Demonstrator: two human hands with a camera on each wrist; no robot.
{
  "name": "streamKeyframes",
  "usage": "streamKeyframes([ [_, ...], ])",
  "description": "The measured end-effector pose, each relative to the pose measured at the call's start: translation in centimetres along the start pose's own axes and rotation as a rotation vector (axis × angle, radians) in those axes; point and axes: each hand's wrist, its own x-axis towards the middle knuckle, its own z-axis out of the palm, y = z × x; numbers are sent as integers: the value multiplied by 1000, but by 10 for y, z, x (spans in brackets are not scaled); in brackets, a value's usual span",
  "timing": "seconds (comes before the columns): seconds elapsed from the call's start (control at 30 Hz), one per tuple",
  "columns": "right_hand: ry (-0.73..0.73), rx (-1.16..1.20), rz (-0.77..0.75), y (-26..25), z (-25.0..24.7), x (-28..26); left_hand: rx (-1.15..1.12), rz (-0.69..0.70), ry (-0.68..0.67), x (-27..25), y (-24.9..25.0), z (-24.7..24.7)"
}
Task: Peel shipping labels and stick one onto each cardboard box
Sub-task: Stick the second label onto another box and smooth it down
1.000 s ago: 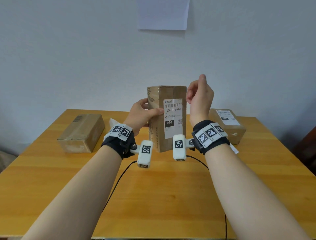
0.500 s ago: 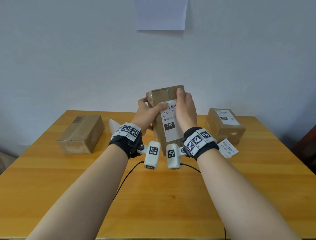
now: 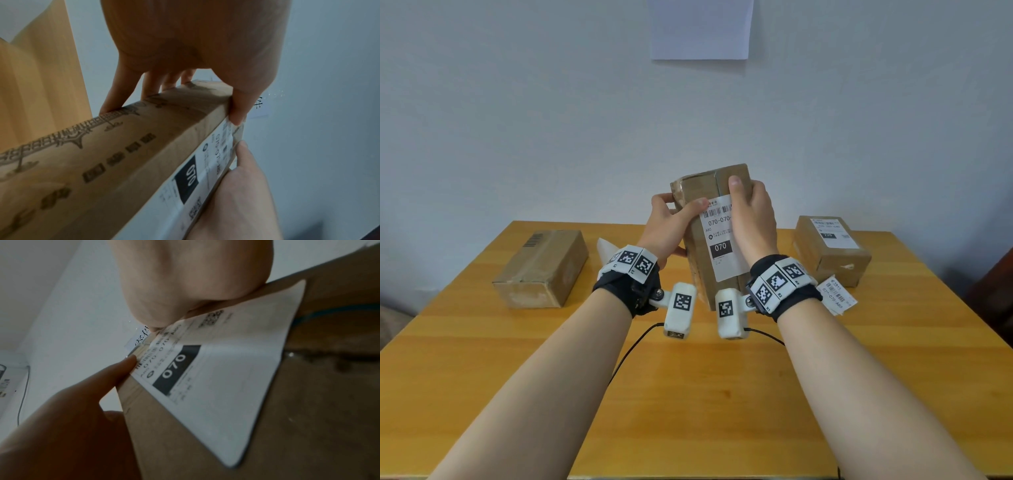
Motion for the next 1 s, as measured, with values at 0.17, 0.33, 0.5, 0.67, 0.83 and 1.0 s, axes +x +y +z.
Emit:
streamKeyframes([
  [0.17, -7, -5, -15, 6, -1, 7, -36, -10, -20, 2, -4, 0],
  [0.33, -66, 5, 56, 21, -6, 16, -50, -4, -37, 11, -9, 8],
  [0.5, -183, 13, 244, 39, -17, 26, -13, -37, -26, 33, -17, 23],
  [0.67, -218, -7, 401, 58, -32, 49, 74, -95, -73, 66, -20, 45],
  [0.83, -218, -42, 474, 81, -44, 74, 102, -154, -215, 90, -41, 60],
  [1.0, -215, 9, 458, 104, -46, 91, 154, -162, -196, 105, -56, 70],
])
